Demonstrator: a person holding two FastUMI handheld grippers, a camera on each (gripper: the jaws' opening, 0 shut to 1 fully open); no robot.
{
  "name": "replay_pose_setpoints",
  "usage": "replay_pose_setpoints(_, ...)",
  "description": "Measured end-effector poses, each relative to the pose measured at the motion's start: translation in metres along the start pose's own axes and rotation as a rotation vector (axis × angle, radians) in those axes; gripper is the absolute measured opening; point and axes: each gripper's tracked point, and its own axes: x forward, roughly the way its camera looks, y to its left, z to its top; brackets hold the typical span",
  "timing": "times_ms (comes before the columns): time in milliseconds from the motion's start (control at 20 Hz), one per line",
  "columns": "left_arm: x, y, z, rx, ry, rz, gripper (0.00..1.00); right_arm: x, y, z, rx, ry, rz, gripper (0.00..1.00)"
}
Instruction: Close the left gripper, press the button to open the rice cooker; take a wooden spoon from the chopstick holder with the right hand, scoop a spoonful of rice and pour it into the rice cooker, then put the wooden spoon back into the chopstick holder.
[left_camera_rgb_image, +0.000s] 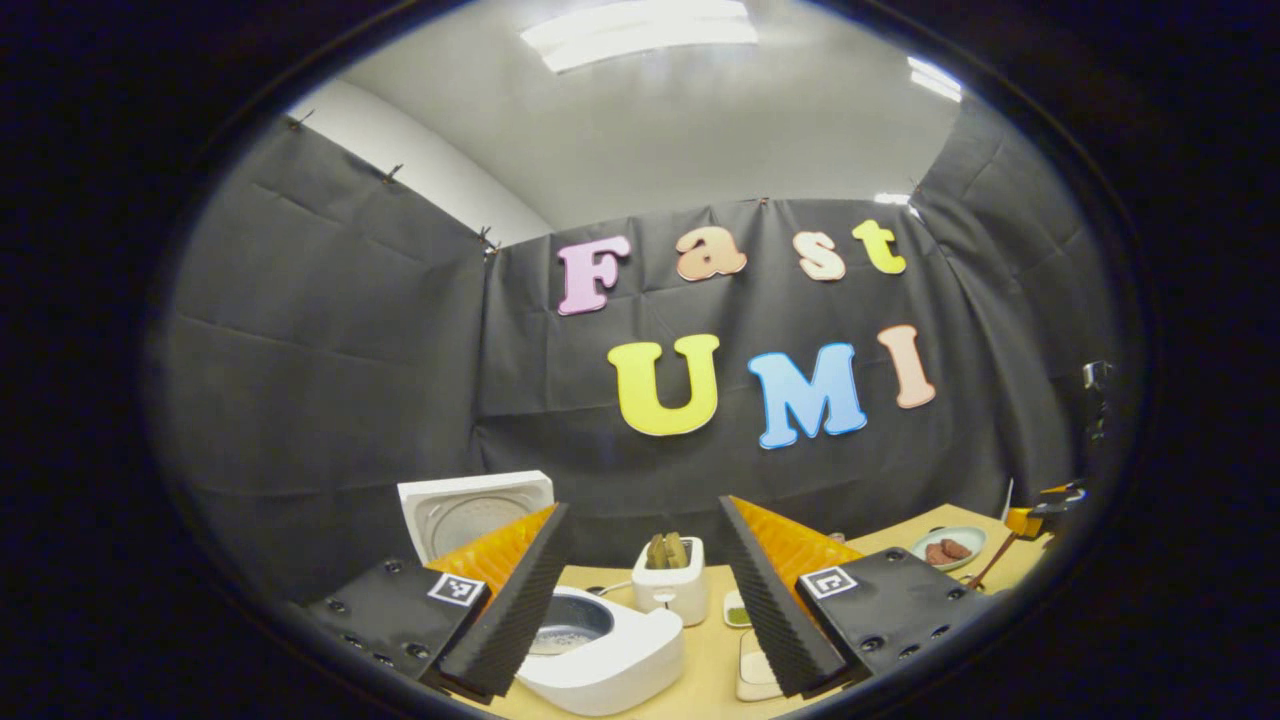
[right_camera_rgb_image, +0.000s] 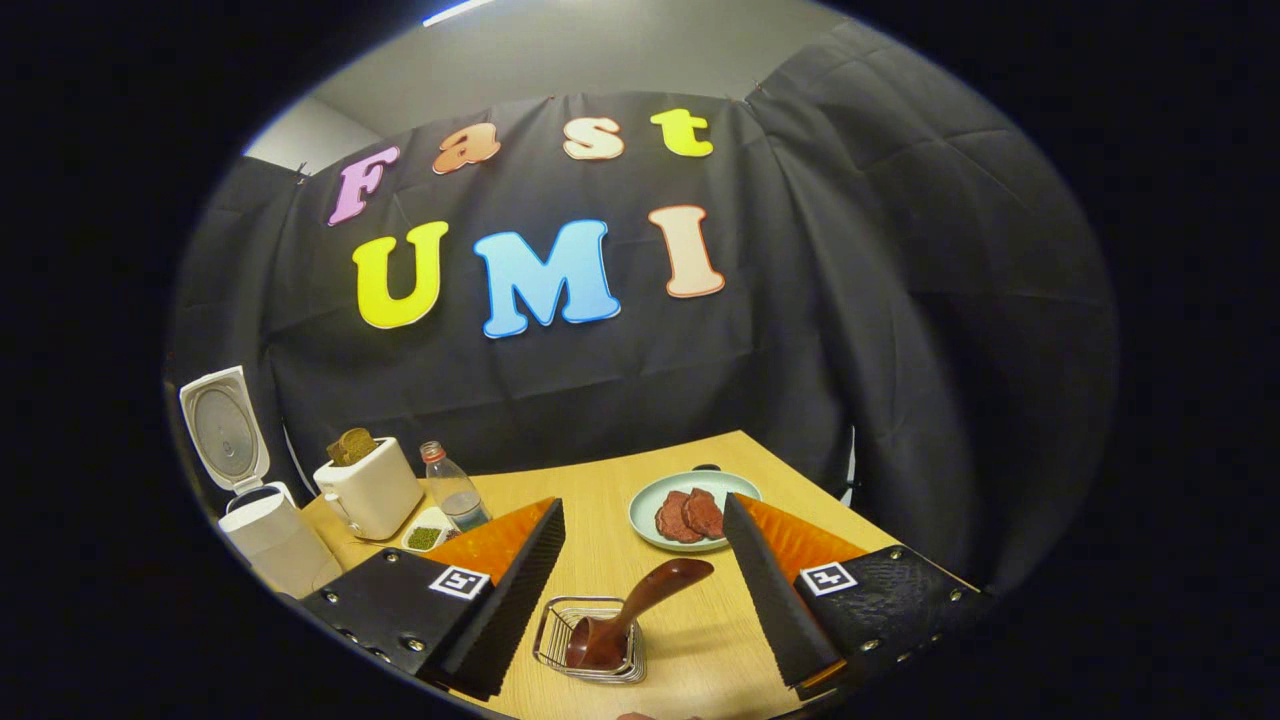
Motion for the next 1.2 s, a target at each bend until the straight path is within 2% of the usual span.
replay_pose_setpoints(300, -0.018, 0.013, 0.008, 0.060, 0.015, 0.049, 0.99, 0.024, -0.004, -0.055, 0.114, 0.146, 0.007, 0.98)
replay_pose_setpoints(400, -0.023, 0.016, 0.003, 0.072, 0.026, 0.059, 0.95, 0.030, 0.000, -0.072, 0.134, 0.194, 0.017, 0.97)
replay_pose_setpoints(500, -0.024, 0.018, 0.004, 0.080, 0.026, 0.067, 0.98, 0.031, 0.008, -0.086, 0.162, 0.245, 0.043, 0.95)
replay_pose_setpoints(550, -0.026, 0.020, 0.002, 0.086, 0.027, 0.073, 0.98, 0.032, 0.008, -0.092, 0.170, 0.260, 0.042, 0.81)
replay_pose_setpoints(600, -0.027, 0.022, 0.002, 0.090, 0.027, 0.079, 0.97, 0.033, 0.008, -0.095, 0.174, 0.269, 0.037, 0.74)
replay_pose_setpoints(650, -0.028, 0.025, 0.001, 0.096, 0.027, 0.083, 0.97, 0.035, 0.008, -0.097, 0.175, 0.274, 0.036, 0.58)
replay_pose_setpoints(700, -0.029, 0.026, 0.000, 0.104, 0.030, 0.086, 0.97, 0.037, 0.013, -0.098, 0.180, 0.276, 0.050, 0.53)
replay_pose_setpoints(850, -0.030, 0.032, -0.011, 0.099, 0.046, 0.094, 0.97, 0.030, 0.018, -0.094, 0.186, 0.283, 0.068, 0.21)
replay_pose_setpoints(950, -0.030, 0.037, -0.017, 0.082, 0.052, 0.097, 0.98, 0.030, 0.026, -0.089, 0.157, 0.280, 0.078, 0.13)
replay_pose_setpoints(1000, -0.029, 0.041, -0.018, 0.081, 0.052, 0.099, 0.94, 0.027, 0.029, -0.083, 0.128, 0.268, 0.077, 0.13)
replay_pose_setpoints(1200, -0.028, 0.062, -0.024, 0.065, 0.045, 0.118, 0.95, 0.013, 0.047, -0.039, 0.052, 0.196, 0.113, 0.13)
